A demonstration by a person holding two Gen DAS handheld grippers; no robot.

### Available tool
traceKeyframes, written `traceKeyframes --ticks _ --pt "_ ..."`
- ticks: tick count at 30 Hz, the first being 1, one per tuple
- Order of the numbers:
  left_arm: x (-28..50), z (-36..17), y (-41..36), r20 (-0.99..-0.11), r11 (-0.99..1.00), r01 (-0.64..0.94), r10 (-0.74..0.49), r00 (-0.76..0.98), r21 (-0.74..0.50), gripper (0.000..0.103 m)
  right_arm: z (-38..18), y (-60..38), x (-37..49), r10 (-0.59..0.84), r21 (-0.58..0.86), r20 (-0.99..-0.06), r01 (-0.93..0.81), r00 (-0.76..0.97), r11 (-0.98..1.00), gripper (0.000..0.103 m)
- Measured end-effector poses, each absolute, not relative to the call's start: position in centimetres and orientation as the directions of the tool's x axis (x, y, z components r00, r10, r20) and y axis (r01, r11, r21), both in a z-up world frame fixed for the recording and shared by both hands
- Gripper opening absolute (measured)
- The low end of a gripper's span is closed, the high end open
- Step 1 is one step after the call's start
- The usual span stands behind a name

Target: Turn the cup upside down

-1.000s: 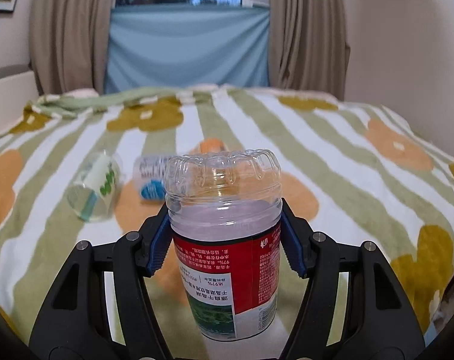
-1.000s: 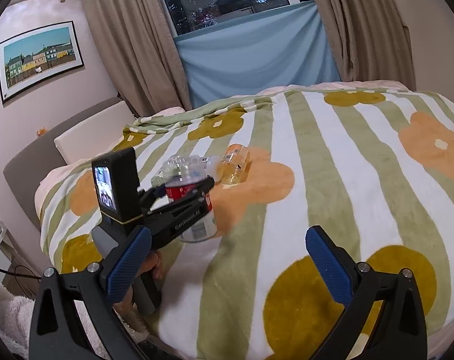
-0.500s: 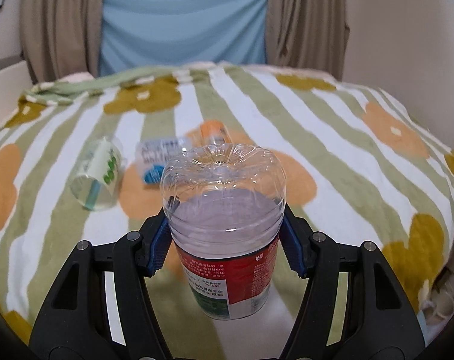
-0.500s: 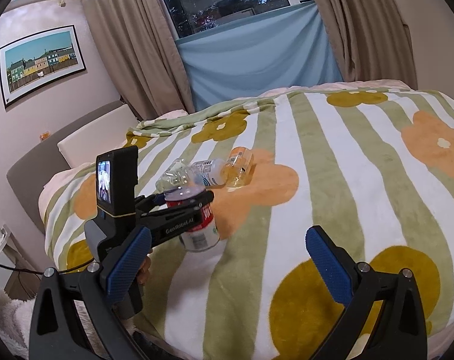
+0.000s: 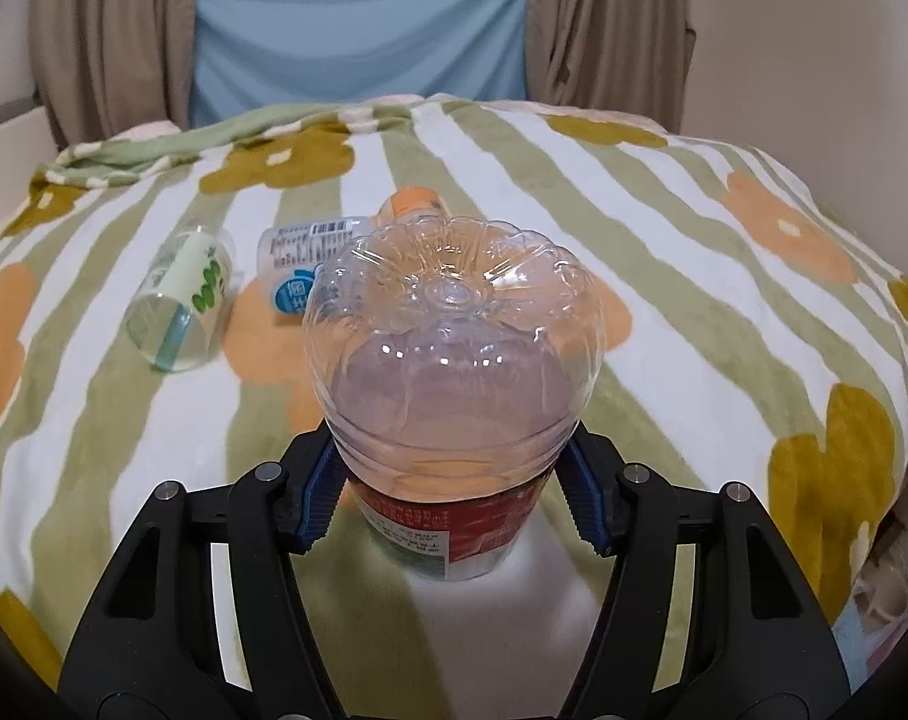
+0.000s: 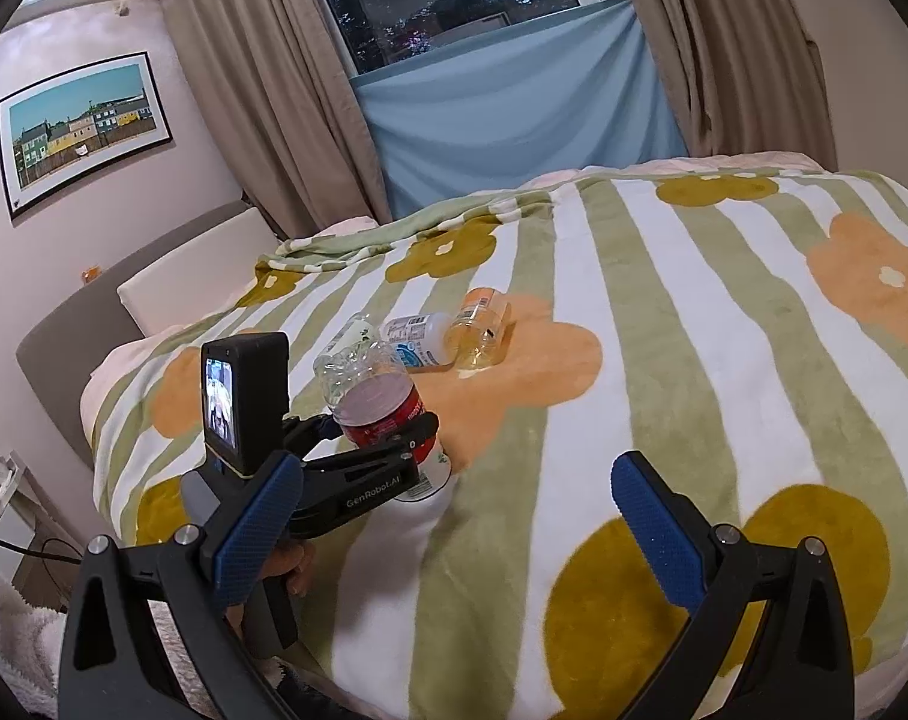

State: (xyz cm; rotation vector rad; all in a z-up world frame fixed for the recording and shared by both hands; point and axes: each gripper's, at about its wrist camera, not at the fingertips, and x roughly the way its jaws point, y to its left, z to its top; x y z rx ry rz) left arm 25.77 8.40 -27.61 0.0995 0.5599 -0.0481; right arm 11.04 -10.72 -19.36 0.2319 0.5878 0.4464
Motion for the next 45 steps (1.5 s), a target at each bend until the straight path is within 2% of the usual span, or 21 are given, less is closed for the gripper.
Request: traceKeyframes --ticks 3,4,5,7,14,20,26,30,33,45 --pt "25.9 -27.4 8.5 -0.546 0.994 0.069 -0.01 0.838 0.087 0.062 -19.3 -10.7 11.1 0.47 0.336 -0.481 -0.34 0.74 0.878 0.103" --pt "25.9 -27.3 8.3 -0.546 0.993 0.065 0.001 0.838 0.102 0.074 -19.4 -10.7 11.1 0.471 0.338 -0.48 -0.34 0.74 0.878 0.103" --pt "25.9 -27.3 8.2 -0.542 0.99 0.055 0.023 0.84 0.126 0.093 -19.4 -10.7 11.1 0.471 0.339 -0.48 -0.339 0.74 0.878 0.103" --pt "25.4 -27.0 7.9 -0.516 0.987 0.048 0.04 0.856 0.156 0.103 -19.4 -10.7 11.1 0.471 0.339 -0.48 -0.338 0.74 0.878 0.103" --pt "24.8 -26.4 7.7 -0.523 0.979 0.066 0.046 0.851 0.195 0.103 -19.4 -10.4 11.2 0.473 0.337 -0.486 -0.341 0.735 0.877 0.103" --pt "22.5 -23.6 10.3 -0.518 0.99 0.034 0.041 0.854 0.135 0.103 -17.7 -9.3 11.7 0.456 0.291 -0.486 -0.353 0.746 0.889 0.103" --pt "18.1 -15.8 13.4 -0.392 0.996 -0.026 0.057 0.918 0.084 0.103 -13.4 -7.3 13.0 0.313 0.111 -0.459 -0.295 0.832 0.949 0.103" --pt "14.3 -11.5 14.1 -0.27 0.988 -0.092 0.122 0.955 0.123 0.103 -10.7 -5.7 12.9 0.215 0.017 -0.359 -0.224 0.908 0.974 0.103" --pt "11.8 -10.4 14.5 -0.193 0.978 -0.143 0.172 0.966 0.153 0.103 -10.1 -4.5 12.0 0.14 -0.044 -0.298 -0.16 0.944 0.986 0.103" --pt "8.8 -10.9 15.0 -0.13 0.984 -0.149 0.162 0.978 0.102 0.103 -9.4 -4.4 9.7 0.051 -0.032 -0.244 -0.061 0.968 0.998 0.103"
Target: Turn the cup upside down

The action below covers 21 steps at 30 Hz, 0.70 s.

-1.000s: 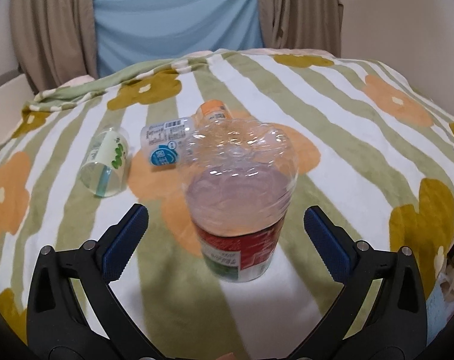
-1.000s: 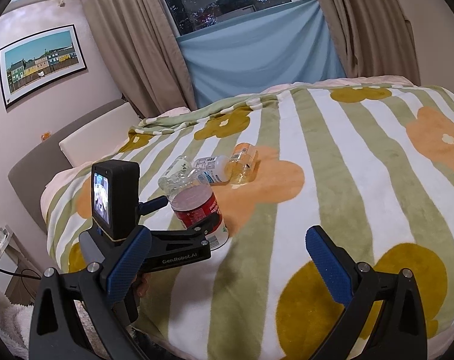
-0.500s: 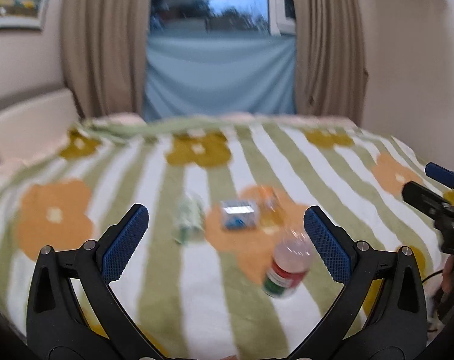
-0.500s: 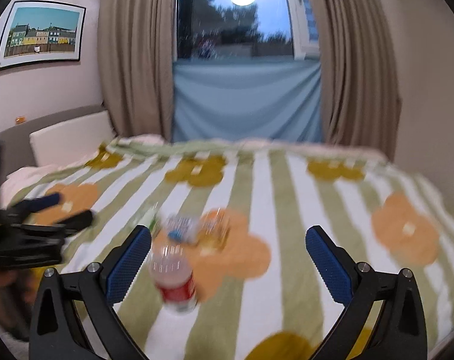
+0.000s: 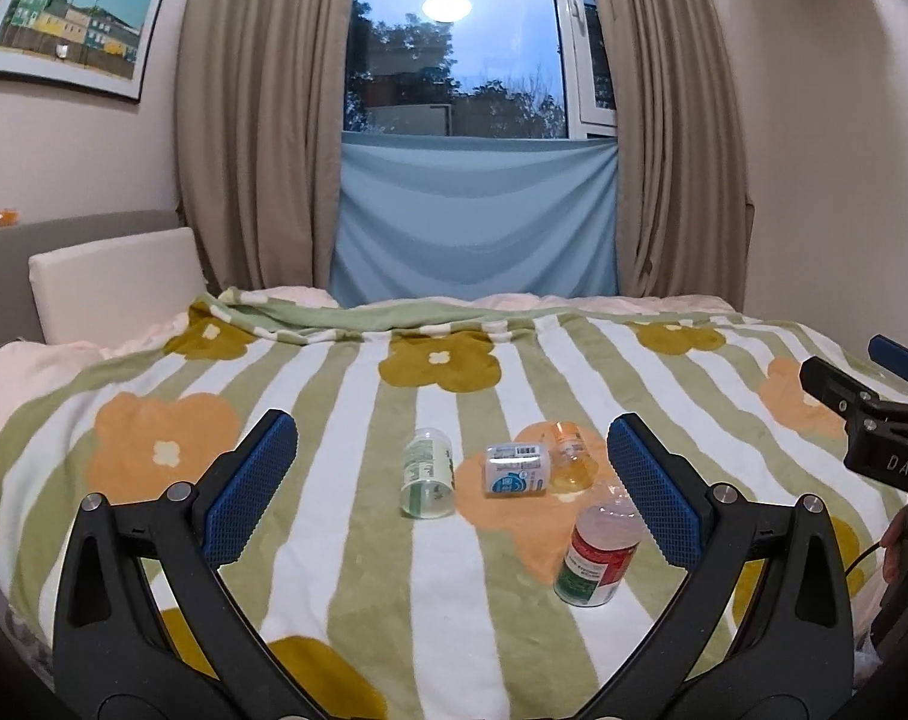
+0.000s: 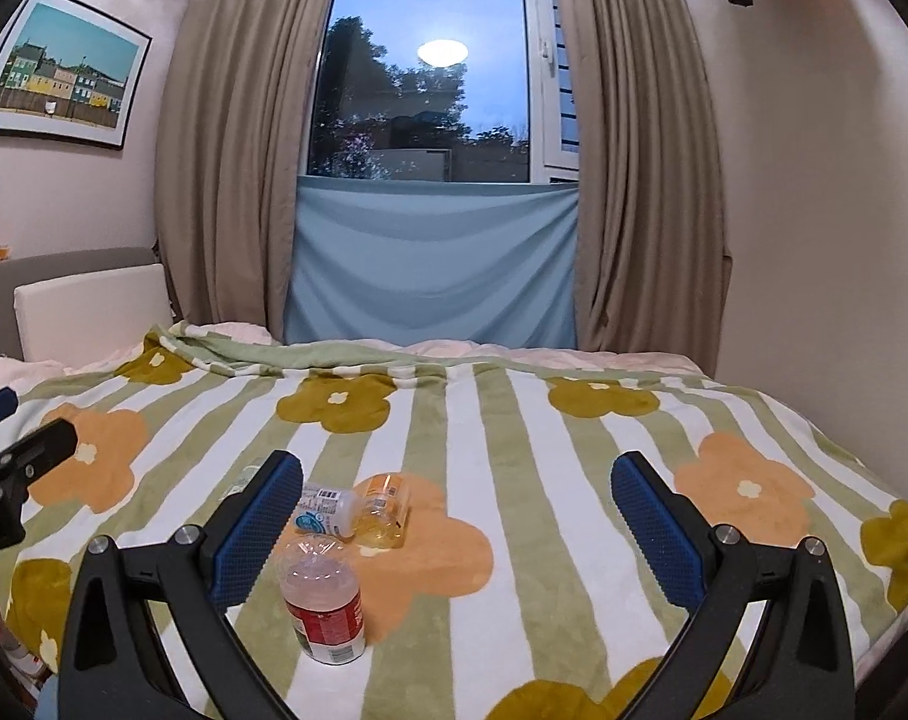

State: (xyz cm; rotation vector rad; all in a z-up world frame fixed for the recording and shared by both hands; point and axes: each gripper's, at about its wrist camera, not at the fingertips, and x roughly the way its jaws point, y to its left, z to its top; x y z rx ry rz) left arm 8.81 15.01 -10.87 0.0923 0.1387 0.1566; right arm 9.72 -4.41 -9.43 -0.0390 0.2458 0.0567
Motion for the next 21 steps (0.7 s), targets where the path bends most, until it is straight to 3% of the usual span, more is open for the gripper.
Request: traceKeyframes --ticks 21 --pt "8.6 -10.8 13.6 -0.113 0.988 -0.114 0.126 0.986 0.103 0.103 -8.6 -5.2 8.7 0.03 -0.018 -0.226 -0.035 0.974 0.999 0.103"
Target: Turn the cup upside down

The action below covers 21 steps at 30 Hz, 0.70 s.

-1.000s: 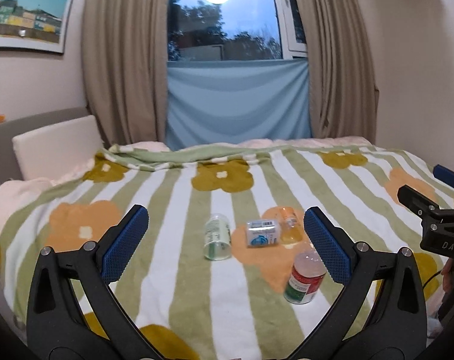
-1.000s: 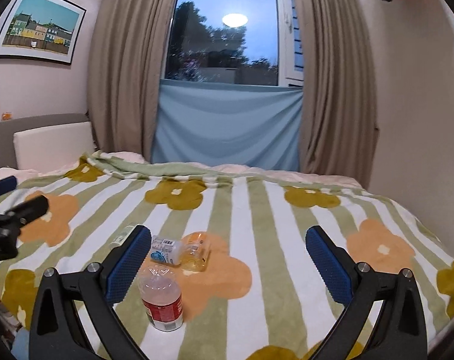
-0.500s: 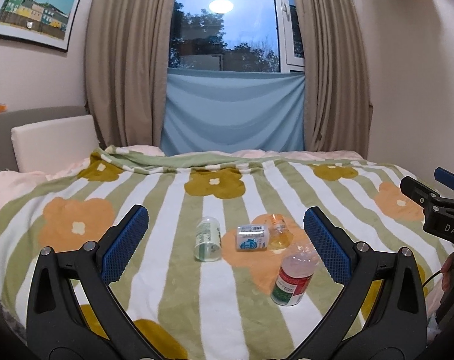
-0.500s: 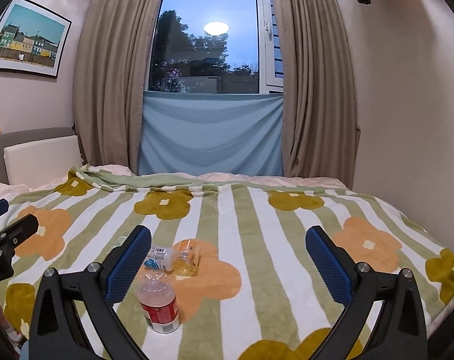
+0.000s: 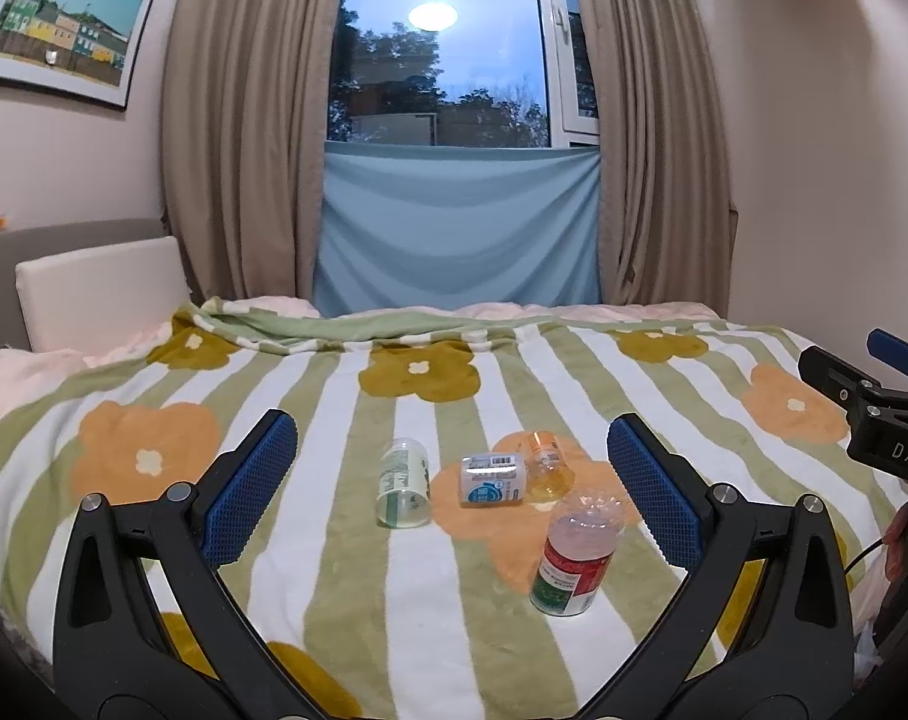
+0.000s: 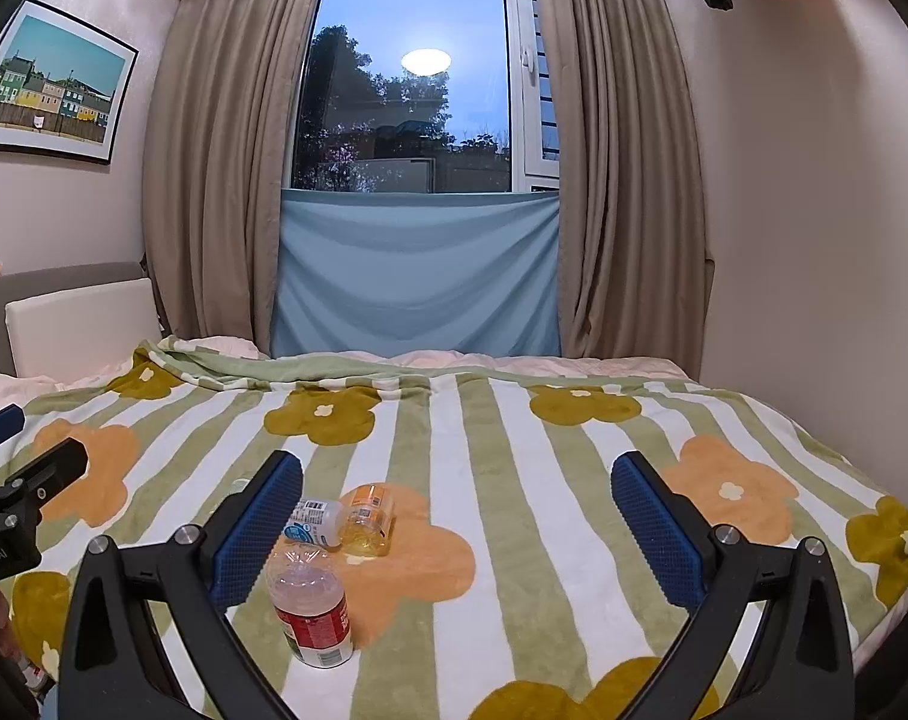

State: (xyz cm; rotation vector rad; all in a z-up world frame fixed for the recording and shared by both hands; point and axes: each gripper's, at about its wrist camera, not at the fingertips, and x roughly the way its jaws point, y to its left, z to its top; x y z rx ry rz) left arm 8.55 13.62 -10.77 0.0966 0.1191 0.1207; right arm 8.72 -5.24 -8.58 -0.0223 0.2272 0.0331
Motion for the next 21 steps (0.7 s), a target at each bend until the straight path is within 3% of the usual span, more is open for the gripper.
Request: traceKeyframes --ticks 21 --pt "7.72 -10.76 13.26 -0.098 0.988 -0.121 0.13 0.987 0.092 0.103 -8.18 -5.42 8.24 0.035 -0.023 -0.226 -0.041 0.973 0.999 0.103"
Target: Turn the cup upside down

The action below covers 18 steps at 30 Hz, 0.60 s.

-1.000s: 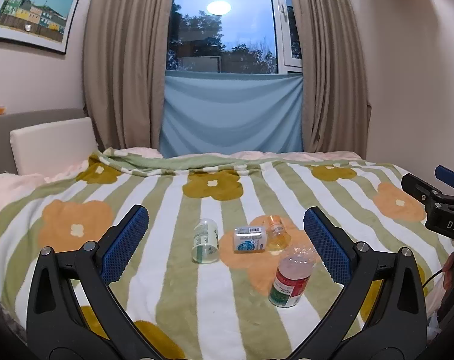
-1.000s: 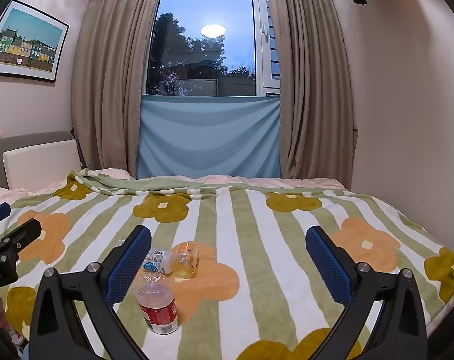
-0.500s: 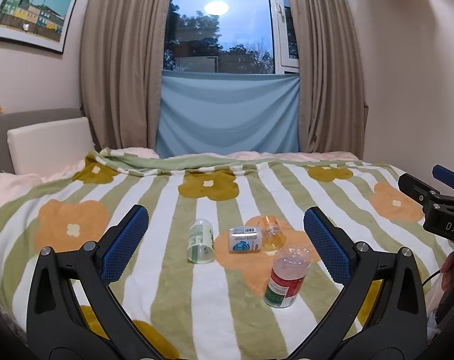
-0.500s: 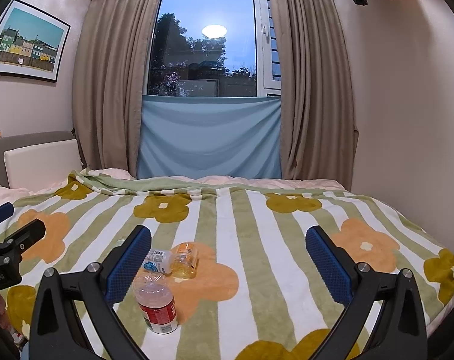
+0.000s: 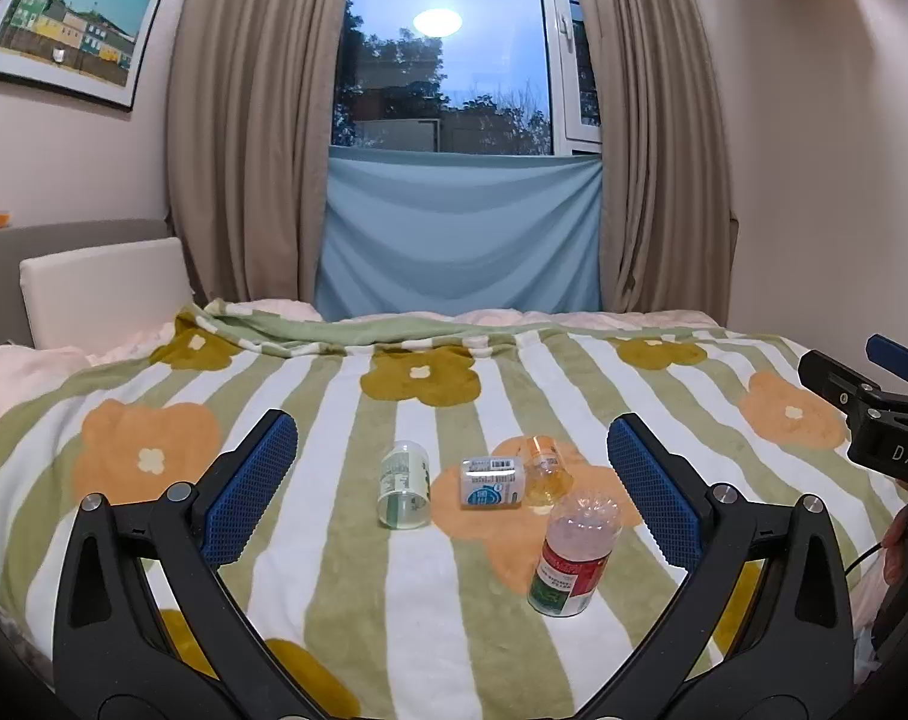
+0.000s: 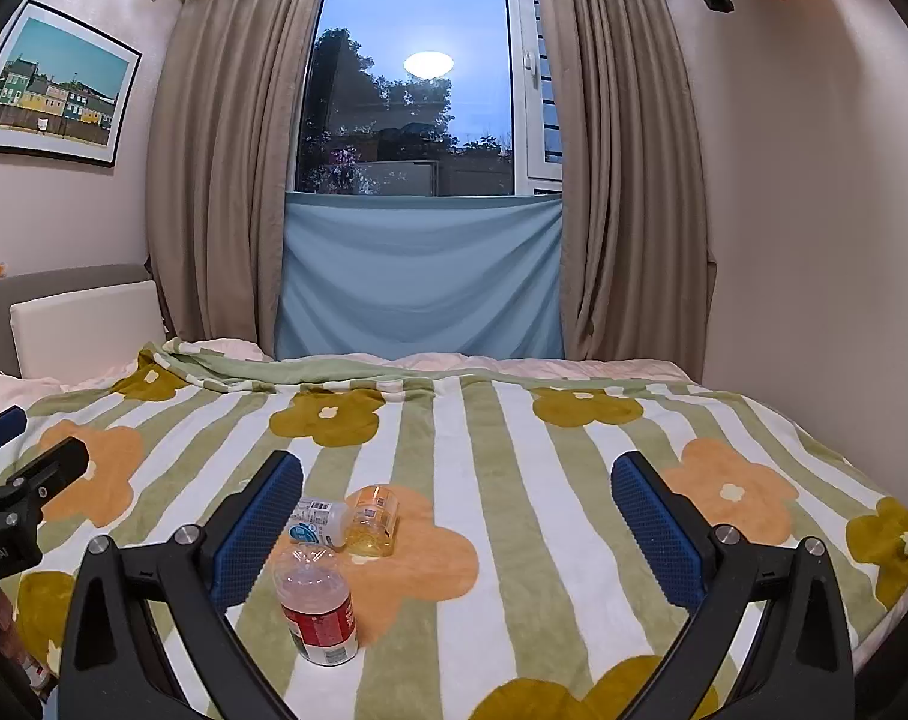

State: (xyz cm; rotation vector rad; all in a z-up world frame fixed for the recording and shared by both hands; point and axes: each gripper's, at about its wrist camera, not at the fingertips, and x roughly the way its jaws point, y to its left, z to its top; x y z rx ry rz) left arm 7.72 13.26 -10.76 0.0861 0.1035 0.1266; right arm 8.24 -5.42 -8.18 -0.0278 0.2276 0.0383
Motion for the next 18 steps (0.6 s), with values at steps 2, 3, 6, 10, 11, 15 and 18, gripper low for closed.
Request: traceKeyframes --ticks 2,3,6,10,11,15,18 --pt "7.7 -10.75 13.23 -0.098 0.989 -0.119 0.128 0.987 0.091 0.103 -8.19 -5.42 8.21 0.035 -0.024 -0.226 -0.042 0.974 0.999 0.103" --pt "7.71 -10.75 13.24 -0.097 0.988 -0.121 0.13 0.987 0.092 0.103 -8.19 -5.41 8.22 0.033 -0.025 -0.225 -0.04 0.974 0.999 0.103" --pt "7.61 -10.68 13.21 -0.094 0.988 -0.121 0.13 0.987 0.093 0.103 -8.2 -5.43 8.22 0.034 -0.025 -0.225 -0.04 0.974 0.999 0.103" --pt "7.31 -10.56 12.95 -0.089 0.988 -0.12 0.129 0.988 0.101 0.103 -8.13 -5.36 8.12 0.033 -0.023 -0.223 -0.039 0.974 0.999 0.103" --pt "7.27 -10.54 12.88 -0.089 0.987 -0.12 0.129 0.988 0.103 0.103 -8.13 -5.38 8.11 0.034 -0.022 -0.223 -0.04 0.974 0.999 0.103" --pt "7.16 -10.5 12.66 -0.088 0.988 -0.116 0.126 0.988 0.105 0.103 -7.91 -5.08 7.61 0.032 -0.021 -0.218 -0.037 0.975 0.999 0.103" --pt "7.13 -10.49 12.55 -0.087 0.988 -0.113 0.123 0.989 0.109 0.103 -7.91 -5.02 7.55 0.032 -0.018 -0.22 -0.037 0.975 0.999 0.103"
